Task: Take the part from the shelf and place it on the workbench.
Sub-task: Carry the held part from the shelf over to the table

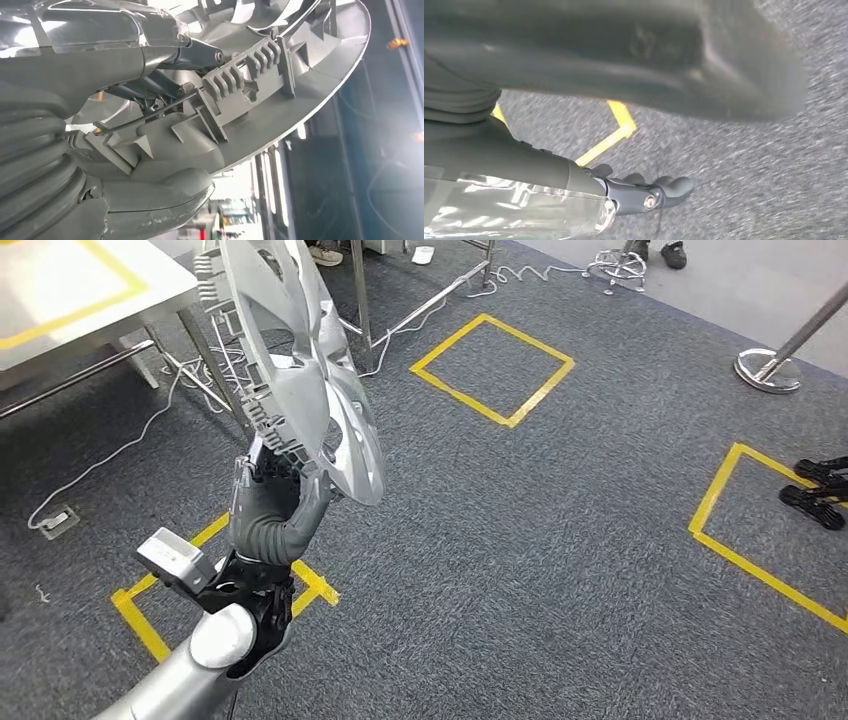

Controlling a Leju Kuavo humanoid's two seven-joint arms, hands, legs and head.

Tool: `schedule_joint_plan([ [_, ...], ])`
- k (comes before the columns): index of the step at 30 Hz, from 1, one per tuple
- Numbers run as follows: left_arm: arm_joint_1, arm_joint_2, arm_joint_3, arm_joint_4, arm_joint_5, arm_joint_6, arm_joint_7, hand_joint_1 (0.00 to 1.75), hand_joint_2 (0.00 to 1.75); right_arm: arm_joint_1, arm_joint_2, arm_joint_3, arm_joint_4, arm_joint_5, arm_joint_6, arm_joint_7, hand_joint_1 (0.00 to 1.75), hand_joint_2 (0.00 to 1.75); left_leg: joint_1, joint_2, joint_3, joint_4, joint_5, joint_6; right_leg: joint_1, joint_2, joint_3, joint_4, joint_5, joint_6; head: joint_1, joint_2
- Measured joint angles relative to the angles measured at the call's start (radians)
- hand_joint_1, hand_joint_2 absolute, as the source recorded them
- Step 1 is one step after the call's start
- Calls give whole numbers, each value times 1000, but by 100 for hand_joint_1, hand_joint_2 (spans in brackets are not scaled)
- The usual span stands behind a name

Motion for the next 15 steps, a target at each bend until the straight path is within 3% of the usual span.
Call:
schedule_joint_plan([
  [1, 5, 1, 2, -1, -1, 6, 4, 175, 175, -1, 0, 0, 0, 3, 2, 5, 0, 0, 0, 11, -3, -1, 1, -3, -2, -9, 5, -13, 6, 0, 0, 0],
  [2, 10, 3, 4, -2, -5, 11, 7, 175, 175, -1, 0, 0, 0, 5, 5, 11, 0, 0, -3, 39, -9, 6, -7, -7, -4, -18, 11, -29, 13, 0, -2, 0],
  [4, 18, 6, 7, -4, -14, 20, 11, 175, 175, 4, 0, 0, 0, 8, 12, 18, 0, 0, -4, 103, -39, 69, -55, -13, -8, -38, 18, -53, 27, 1, -6, 0],
  [5, 20, 6, 7, -5, -18, 23, 12, 175, 175, 9, -1, 0, 0, 10, 15, 20, 0, 0, -1, 118, -65, 125, -87, -20, -9, -47, 19, -55, 28, 0, -7, 0],
  [7, 27, 7, 7, -5, -22, 27, 12, 175, 175, 19, -1, 0, 0, 11, 17, 22, 0, 0, 9, 116, -109, 224, -124, -35, -14, -70, 18, -54, 27, 3, -8, 0],
  [8, 31, 7, 8, -5, -23, 29, 12, 175, 175, 21, 0, 0, 0, 11, 18, 23, 0, 0, 14, 116, -112, 234, -118, -42, -17, -80, 18, -51, 24, 7, -8, 0],
  [10, 35, 8, 9, -5, -23, 33, 13, 175, 175, 24, 1, 0, 0, 4, 25, 24, 0, 0, 23, 135, -61, 148, -61, -59, -25, -99, 18, -39, 14, 21, -9, 0],
  [11, 36, 8, 10, -5, -23, 34, 13, 175, 175, 24, -1, 0, 0, -2, 30, 24, 0, 0, 22, 159, -28, 90, -40, -65, -27, -107, 16, -29, 6, 31, -11, 0],
  [12, 37, 8, 10, -6, -24, 35, 12, 175, 175, 25, -3, 0, 0, -7, 36, 23, 0, 0, 21, 177, -2, 44, -27, -64, -27, -113, 15, -18, -2, 40, -12, 0],
  [14, 43, 8, 11, -7, -25, 35, 11, 175, 175, 25, -7, 0, 0, -10, 44, 19, 0, 0, 15, 193, 11, 17, -32, -45, -24, -123, 14, -5, -14, 50, -12, 0],
  [15, 47, 8, 11, -8, -26, 37, 10, 175, 175, 25, -7, 0, 0, -10, 46, 17, 0, 0, 15, 183, 9, 16, -30, -31, -24, -129, 15, -4, -16, 52, -9, 0],
])
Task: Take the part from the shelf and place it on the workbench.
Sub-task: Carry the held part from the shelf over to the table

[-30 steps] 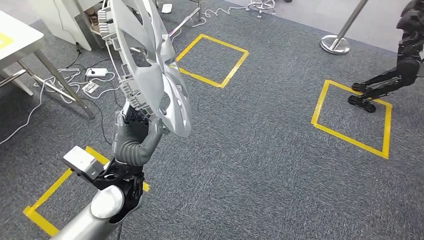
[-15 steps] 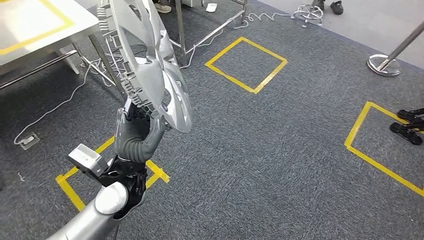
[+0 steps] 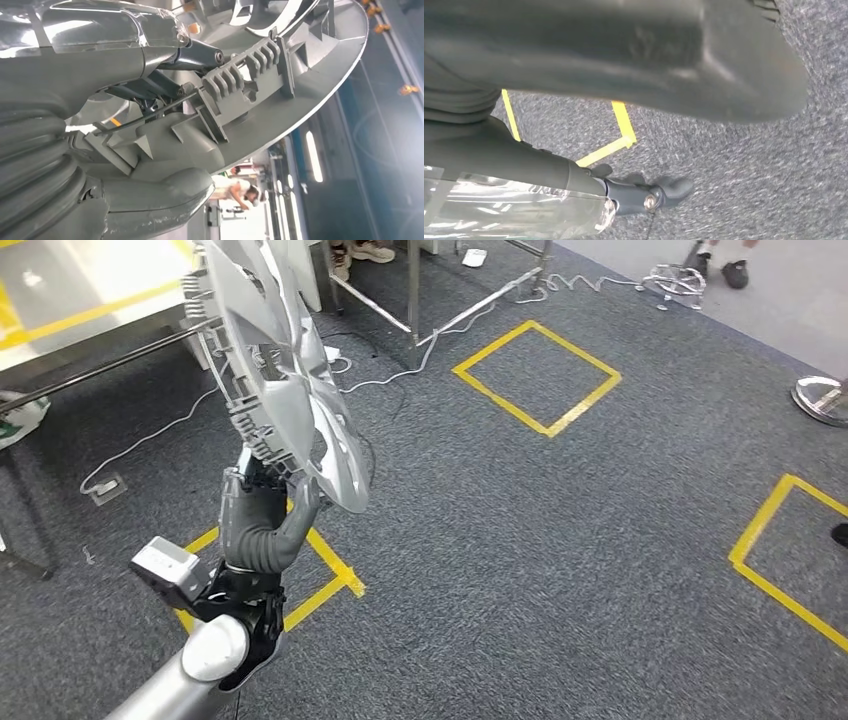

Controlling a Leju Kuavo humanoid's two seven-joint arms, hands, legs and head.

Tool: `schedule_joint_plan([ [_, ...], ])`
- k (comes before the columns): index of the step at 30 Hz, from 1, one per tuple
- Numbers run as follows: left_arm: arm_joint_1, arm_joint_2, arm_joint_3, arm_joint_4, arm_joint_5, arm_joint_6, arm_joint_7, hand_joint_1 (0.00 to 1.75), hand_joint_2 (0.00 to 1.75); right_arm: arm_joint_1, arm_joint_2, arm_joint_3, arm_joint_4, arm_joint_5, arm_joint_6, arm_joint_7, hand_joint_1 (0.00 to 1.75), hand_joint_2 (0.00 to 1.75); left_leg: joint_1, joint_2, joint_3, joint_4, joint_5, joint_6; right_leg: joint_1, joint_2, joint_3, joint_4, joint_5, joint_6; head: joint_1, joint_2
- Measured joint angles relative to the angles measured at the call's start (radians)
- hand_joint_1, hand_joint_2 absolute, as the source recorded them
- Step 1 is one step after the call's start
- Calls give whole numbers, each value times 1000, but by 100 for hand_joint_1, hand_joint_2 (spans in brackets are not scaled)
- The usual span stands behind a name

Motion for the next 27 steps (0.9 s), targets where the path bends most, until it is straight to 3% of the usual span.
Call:
schedule_joint_plan([
  [1, 3, 0, 0, 0, 0, 1, 0, 175, 175, 0, 0, 0, 0, 1, 1, -2, 0, 0, -1, -9, -1, 0, 0, 9, -3, -2, 1, 0, -3, 3, 2, 0],
  [3, 6, 0, 0, -2, -1, 3, -1, 175, 175, 2, -1, 0, 0, 1, 2, -2, 0, 0, -2, -30, -3, -1, 4, 21, -8, 20, -11, 33, -34, 8, 4, 0],
  [6, 7, 0, 0, -3, -2, 3, -3, 175, 175, 8, -3, 0, 1, 2, 3, -2, 0, 0, -7, -63, -5, -2, 8, 32, -7, 65, -91, 217, -132, 3, 8, 0],
  [7, 8, 0, 0, -3, -2, 3, -4, 175, 175, 10, -4, 0, 1, 5, 3, -2, 0, 0, -10, -76, -6, -2, 10, 34, -4, 69, -118, 273, -149, -2, 8, 0],
  [8, 9, 0, 0, -3, -2, 3, -5, 175, 175, 11, -5, 0, 1, 9, 3, -2, 0, 0, -14, -90, -7, -2, 11, 37, 0, 72, -132, 296, -146, -10, 8, 0],
  [9, 11, 0, 0, -3, -2, 3, -6, 175, 175, 9, -5, 1, 1, 15, 4, -3, 0, 0, -16, -103, -8, -2, 12, 39, 5, 76, -130, 282, -124, -19, 8, 0],
  [12, 14, 0, 0, -4, -2, 3, -8, 175, 175, 4, -9, 1, 0, 30, 6, -3, 0, 0, -17, -142, -9, -2, 19, 41, 24, 122, -50, 90, -18, -51, 8, 0],
  [14, 17, 0, 0, -5, -2, 3, -8, 175, 175, 0, -14, 0, 0, 36, 8, -3, 0, 0, -11, -165, -14, -4, 26, 34, 31, 148, -16, 15, 6, -64, 8, 0],
  [16, 23, 0, 1, -7, -2, 4, -8, 175, 175, -4, -15, 0, 0, 43, 14, -2, 0, 0, -7, -187, -19, -12, 36, 21, 32, 136, -10, -4, 12, -67, 10, 0],
  [18, 30, 0, 2, -9, -3, 5, -8, 175, 175, -9, -14, 0, 0, 46, 21, -2, 0, 0, -14, -147, -30, 1, 21, 14, 27, 112, 0, -35, 32, -63, 8, 0],
  [20, 33, 0, 4, -11, -5, 5, -9, 175, 175, -9, -11, 0, 0, 47, 26, -1, 0, 0, -16, -83, -68, 82, -38, 10, 23, 87, 6, -58, 47, -58, 3, 0],
  [22, 36, 0, 5, -11, -7, 6, -8, 175, 175, -4, -10, 0, 0, 47, 29, 0, 0, 0, -8, -70, -113, 192, -91, -2, 19, 63, 4, -59, 49, -56, 2, 0],
  [23, 38, 0, 6, -11, -8, 6, -8, 175, 175, -2, -9, 0, 0, 47, 30, 0, 0, 0, -4, -69, -121, 219, -96, -10, 17, 51, 3, -57, 48, -53, 2, 0],
  [24, 39, 0, 7, -11, -8, 7, -7, 175, 175, -2, -8, 0, 0, 46, 31, 0, 0, 0, 1, -66, -111, 210, -83, -19, 12, 39, 2, -54, 45, -49, 2, 0],
  [25, 40, 0, 8, -11, -8, 8, -7, 175, 175, -2, -7, 0, 0, 46, 31, 0, 0, 0, 4, -56, -82, 166, -55, -27, 7, 29, 1, -47, 41, -42, 2, 0],
  [27, 40, 0, 12, -11, -10, 9, -8, 175, 175, -3, -7, 0, 0, 46, 31, -1, 0, 0, 8, -7, -9, 44, -9, -40, 1, 14, -2, -26, 27, -23, -1, 0],
])
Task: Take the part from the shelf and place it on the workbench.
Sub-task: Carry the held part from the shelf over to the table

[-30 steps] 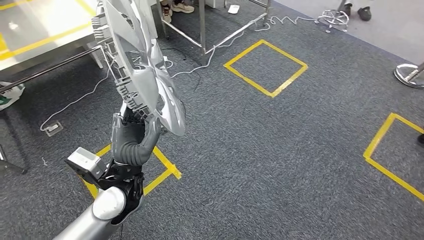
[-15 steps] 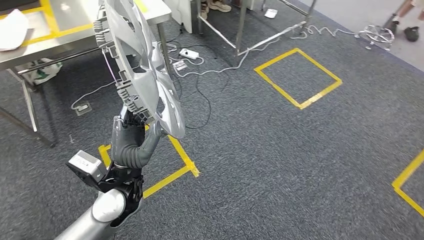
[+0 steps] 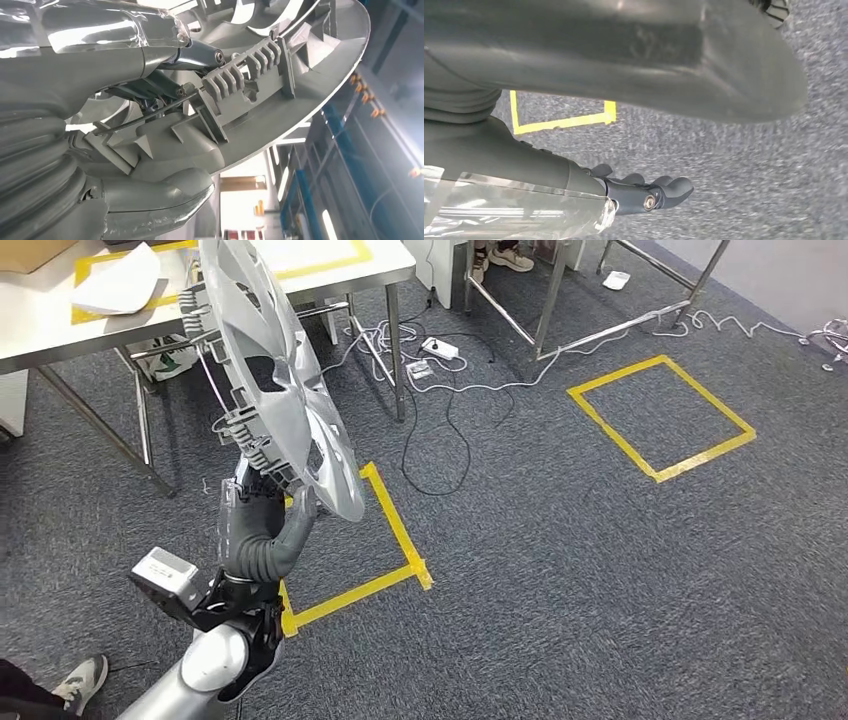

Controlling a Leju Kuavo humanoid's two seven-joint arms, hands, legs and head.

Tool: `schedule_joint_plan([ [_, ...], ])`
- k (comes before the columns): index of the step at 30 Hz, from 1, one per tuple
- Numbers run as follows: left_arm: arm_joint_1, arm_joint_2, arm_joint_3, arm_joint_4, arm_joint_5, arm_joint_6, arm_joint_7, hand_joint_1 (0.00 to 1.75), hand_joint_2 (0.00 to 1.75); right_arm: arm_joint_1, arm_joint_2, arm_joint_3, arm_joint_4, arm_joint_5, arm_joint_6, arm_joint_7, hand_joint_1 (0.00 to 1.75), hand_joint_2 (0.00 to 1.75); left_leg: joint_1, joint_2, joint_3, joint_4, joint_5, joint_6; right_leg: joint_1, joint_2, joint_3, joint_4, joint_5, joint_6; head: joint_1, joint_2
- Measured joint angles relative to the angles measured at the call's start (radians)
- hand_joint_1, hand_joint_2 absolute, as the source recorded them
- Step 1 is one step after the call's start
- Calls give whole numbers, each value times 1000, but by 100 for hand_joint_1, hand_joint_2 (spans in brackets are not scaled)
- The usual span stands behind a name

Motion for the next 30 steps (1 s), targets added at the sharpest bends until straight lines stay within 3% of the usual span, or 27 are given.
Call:
schedule_joint_plan([
  [2, 0, 0, 3, -2, -2, 0, 0, 175, 175, -4, -1, 0, 0, 0, 0, -3, 0, 0, -3, 30, 31, -54, 7, 16, 2, -9, -3, 19, -12, 14, -2, 0],
  [4, 0, 0, 5, -4, -4, 0, 2, 175, 175, -7, 0, 0, 0, -1, 0, -6, 0, 0, -7, 14, 28, -53, 6, 43, 2, -19, -3, 23, -15, 20, 0, 0],
  [6, -3, 0, 6, -6, -7, -2, 4, 175, 175, -8, 1, 0, 0, -1, 0, -7, 0, 0, -8, -7, 25, -54, 10, 57, -4, -10, -7, 39, -33, 27, 2, 0],
  [8, -8, 0, 6, -9, -9, -5, 6, 175, 175, -7, 2, 0, 0, -1, 1, -7, 0, 0, -8, -31, 20, -55, 15, 67, -8, 26, -43, 129, -94, 32, 5, 0],
  [10, -13, -1, 6, -10, -11, -6, 8, 175, 175, -4, 2, 0, 0, -1, 1, -8, 0, 0, -12, -58, 14, -55, 20, 74, -8, 50, -102, 264, -157, 31, 8, 0],
  [11, -13, -1, 6, -10, -12, -6, 10, 175, 175, -3, 2, 0, 0, -1, 1, -8, 0, 0, -14, -72, 12, -55, 22, 77, -7, 55, -121, 304, -166, 27, 9, 0],
  [12, -14, -1, 6, -10, -12, -6, 11, 175, 175, -3, 2, 0, 0, -1, 1, -8, 0, 0, -17, -87, 10, -55, 24, 80, -6, 58, -125, 310, -156, 21, 9, 0],
  [13, -14, -1, 6, -10, -13, -6, 14, 175, 175, -4, 2, 0, 0, -1, 1, -8, 0, 0, -19, -102, 10, -55, 26, 81, -3, 63, -111, 277, -126, 13, 9, 0],
  [16, -15, 0, 6, -14, -13, -6, 19, 175, 175, -5, 2, 0, 0, 0, 0, -8, 0, 0, -18, -148, 7, -55, 35, 76, 8, 120, -27, 84, -31, -20, 8, 0],
  [18, -16, 0, 6, -15, -14, -6, 19, 175, 175, -6, 1, 0, 0, 1, 0, -8, 0, 0, -11, -174, -1, -56, 44, 64, 12, 145, -6, 32, -22, -30, 9, 0],
  [19, -16, 0, 6, -16, -14, -6, 19, 175, 175, -8, 1, 0, 0, 2, 0, -8, 0, 0, -8, -188, -5, -60, 50, 56, 13, 137, -4, 24, -18, -30, 10, 0],
  [20, -14, 0, 7, -16, -14, -6, 19, 175, 175, -11, 2, 0, -1, 3, 0, -8, 0, 0, -8, -186, -8, -63, 53, 51, 12, 124, 0, 14, -11, -28, 11, 0],
  [22, -15, 2, 9, -18, -14, -6, 20, 175, 175, -14, 5, 0, -3, 4, 0, -8, 0, 0, -14, -130, -26, -39, 28, 43, 7, 99, 5, -13, 8, -26, 7, 0],
  [24, -18, 3, 10, -19, -14, -6, 20, 175, 175, -12, 7, 0, -3, 4, 1, -8, 0, 0, -14, -68, -67, 56, -36, 36, 5, 75, 4, -23, 18, -26, 1, 0],
  [26, -18, 3, 10, -19, -14, -6, 22, 175, 175, -6, 9, 0, -3, 6, 2, -8, 0, 0, -7, -61, -104, 157, -80, 24, 3, 49, -1, -20, 19, -25, 0, 0],
  [27, -16, 3, 10, -19, -14, -5, 25, 175, 175, -4, 10, 0, -3, 7, 3, -8, 0, 0, -4, -59, -103, 169, -78, 18, 2, 38, -3, -17, 18, -23, 0, 0],
  [28, -15, 3, 10, -19, -14, -4, 27, 175, 175, -3, 12, 0, -3, 8, 3, -8, 0, 0, -2, -54, -83, 143, -59, 13, 0, 28, -5, -13, 15, -19, 0, 0],
  [30, -14, 3, 11, -18, -14, -3, 31, 175, 175, -3, 15, 0, -3, 9, 3, -8, 0, 0, -2, -17, -8, 28, -14, 6, -2, 13, -8, 2, 6, -5, -1, 0],
])
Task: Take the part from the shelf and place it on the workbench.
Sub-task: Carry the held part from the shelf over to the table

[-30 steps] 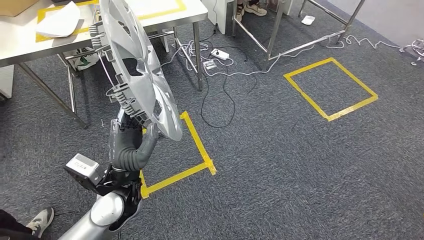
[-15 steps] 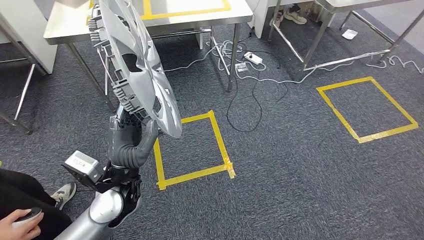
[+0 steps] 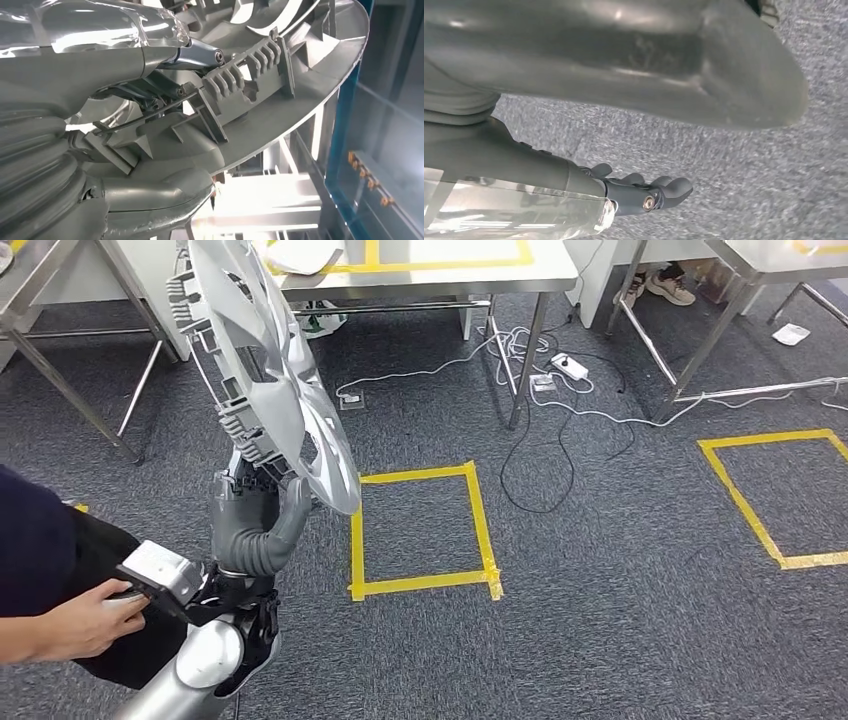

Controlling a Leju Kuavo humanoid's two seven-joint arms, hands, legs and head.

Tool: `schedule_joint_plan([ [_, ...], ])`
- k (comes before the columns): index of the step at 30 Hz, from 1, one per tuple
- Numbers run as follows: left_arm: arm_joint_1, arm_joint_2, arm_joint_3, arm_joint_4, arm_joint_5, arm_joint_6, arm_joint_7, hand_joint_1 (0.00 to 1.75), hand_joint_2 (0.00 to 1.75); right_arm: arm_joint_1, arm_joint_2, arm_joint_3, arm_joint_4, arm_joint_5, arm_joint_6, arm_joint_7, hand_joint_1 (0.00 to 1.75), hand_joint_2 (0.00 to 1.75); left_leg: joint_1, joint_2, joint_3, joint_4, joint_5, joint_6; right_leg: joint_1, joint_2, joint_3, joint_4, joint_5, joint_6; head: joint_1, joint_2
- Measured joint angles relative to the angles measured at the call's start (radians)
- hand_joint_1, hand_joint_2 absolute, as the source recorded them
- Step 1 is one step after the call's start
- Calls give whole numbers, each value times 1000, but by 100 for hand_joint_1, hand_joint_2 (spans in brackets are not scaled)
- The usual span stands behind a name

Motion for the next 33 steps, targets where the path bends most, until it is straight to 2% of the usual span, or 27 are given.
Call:
schedule_joint_plan([
  [1, 0, 0, 0, 0, 0, 0, 1, 175, 175, -1, 0, 0, 0, 0, 0, 0, 0, 0, -1, 23, 29, -48, 13, 5, 1, -6, -1, 10, -6, 8, 0, 0],
  [2, 0, 0, 0, -1, 0, 0, 1, 175, 175, -2, -1, 0, 0, 2, 0, 0, 0, 0, -3, 40, 44, -76, 16, 14, 3, -11, -2, 17, -11, 15, 1, 0],
  [3, 1, 0, 0, -1, 0, 0, 2, 175, 175, -4, -1, 0, 0, 3, 0, 0, 0, 0, -6, 48, 45, -81, 11, 26, 5, -16, -3, 20, -13, 20, 3, 0],
  [5, 1, 0, 0, -2, 1, 0, 2, 175, 175, -4, -1, 0, 0, 7, 0, 0, 0, 0, -7, 30, 39, -82, 17, 47, 4, -26, -3, 21, -14, 28, 8, 0],
  [6, 1, 0, 0, -3, 1, 0, 2, 175, 175, -4, 0, 0, 0, 8, 0, 0, 0, 0, -7, 19, 37, -83, 20, 53, 1, -20, -5, 28, -23, 34, 8, 0],
  [7, 0, 0, 0, -4, 1, 0, 2, 175, 175, -4, 0, 0, 0, 9, 0, 0, 0, 0, -6, 7, 35, -84, 23, 59, -1, -7, -13, 51, -42, 38, 9, 0],
  [8, -1, 0, 0, -5, 1, 0, 2, 175, 175, -3, 0, 0, 0, 9, 0, 0, 0, 0, -5, -5, 32, -85, 27, 64, -3, 10, -30, 94, -73, 42, 10, 0],
  [10, -3, 0, 0, -5, 1, 0, 2, 175, 175, 0, 1, 0, 0, 9, 0, 0, 0, 0, -7, -31, 25, -84, 32, 73, -5, 37, -85, 225, -143, 45, 11, 0],
  [11, -3, 0, -1, -5, 1, 0, 2, 175, 175, 2, 1, 0, 0, 9, 0, 0, 0, 0, -10, -46, 22, -84, 34, 76, -4, 40, -109, 280, -163, 44, 12, 0],
  [12, -2, 0, -1, -5, 1, 0, 2, 175, 175, 2, 1, 0, 0, 9, 0, 0, 0, 0, -13, -59, 20, -84, 36, 78, -4, 42, -121, 306, -164, 40, 12, 0],
  [13, -2, 0, -1, -5, 1, 0, 2, 175, 175, 2, 1, 0, 0, 9, 0, 0, 0, 0, -16, -72, 19, -84, 38, 80, -2, 43, -116, 295, -145, 33, 12, 0],
  [14, -2, 0, -1, -4, 1, 0, 2, 175, 175, 0, 1, 0, 0, 9, 0, 0, 0, 0, -18, -83, 19, -84, 40, 81, 2, 46, -94, 247, -110, 23, 13, 0],
  [16, -2, 0, -1, -5, 1, 0, 2, 175, 175, -4, -1, 0, 0, 8, 0, 0, 0, 0, -22, -101, 20, -84, 44, 81, 12, 52, -36, 112, -43, -3, 12, 0],
  [17, -3, 0, -1, -5, 1, 0, 2, 175, 175, -6, -2, 0, 0, 8, 0, -1, 0, 0, -22, -107, 18, -84, 46, 78, 18, 55, -16, 62, -26, -13, 12, 0],
  [19, -2, 0, -1, -5, 0, 0, 2, 175, 175, -11, -3, 0, 0, 7, 0, -3, 0, 0, -19, -113, 12, -86, 53, 68, 24, 57, -6, 27, -21, -22, 12, 0],
  [20, -1, 0, -1, -5, 0, 0, 3, 175, 175, -13, -3, 0, -1, 7, 0, -4, 0, 0, -18, -111, 10, -89, 56, 62, 23, 57, -4, 19, -16, -23, 12, 0],
  [21, 0, 0, -1, -5, 0, 0, 4, 175, 175, -15, -2, 0, -1, 7, 0, -4, 0, 0, -19, -98, 8, -88, 53, 56, 21, 56, -3, 8, -8, -22, 11, 0],
  [22, 0, 0, -1, -5, 0, 0, 4, 175, 175, -15, -2, 0, -1, 7, 0, -5, 0, 0, -19, -86, 10, -97, 49, 54, 19, 59, -1, -2, -5, -11, 8, 0],
  [24, -2, 0, -1, -4, 0, 0, 4, 175, 175, -13, -1, 0, -2, 8, 0, -5, 0, 0, -21, -60, 16, -110, 51, 65, 19, 62, 0, -14, -1, 8, 3, 0],
  [25, -3, 0, -2, -4, 0, -1, 4, 175, 175, -11, -2, 0, -2, 8, 0, -6, 0, 0, -21, -60, 22, -120, 58, 68, 20, 65, 0, -12, -4, 15, 2, 0],
  [26, -3, 0, -2, -3, 1, 0, 5, 175, 175, -8, -1, 0, -2, 7, 0, -6, 0, 0, -21, -59, 23, -119, 65, 71, 20, 64, 1, -11, -2, 12, 3, 0],
  [27, -3, 0, -2, -3, 1, 0, 6, 175, 175, -5, -1, 0, -2, 7, 1, -6, 0, 0, -21, -60, 24, -120, 64, 68, 20, 64, 1, -11, -2, 10, 4, 0],
  [32, -3, -1, -2, 4, 2, 8, 22, 175, 175, 6, 0, 0, -2, -3, 4, -7, 0, 0, -20, -62, 25, -120, 67, 64, 20, 64, 2, -8, -3, 9, 3, 0],
  [33, -4, -1, -2, 6, 3, 9, 24, 175, 175, 9, 0, 0, -2, -4, 5, -7, 0, 0, -22, -62, 25, -120, 64, 67, 19, 63, 4, -12, -2, 11, 3, 0],
])
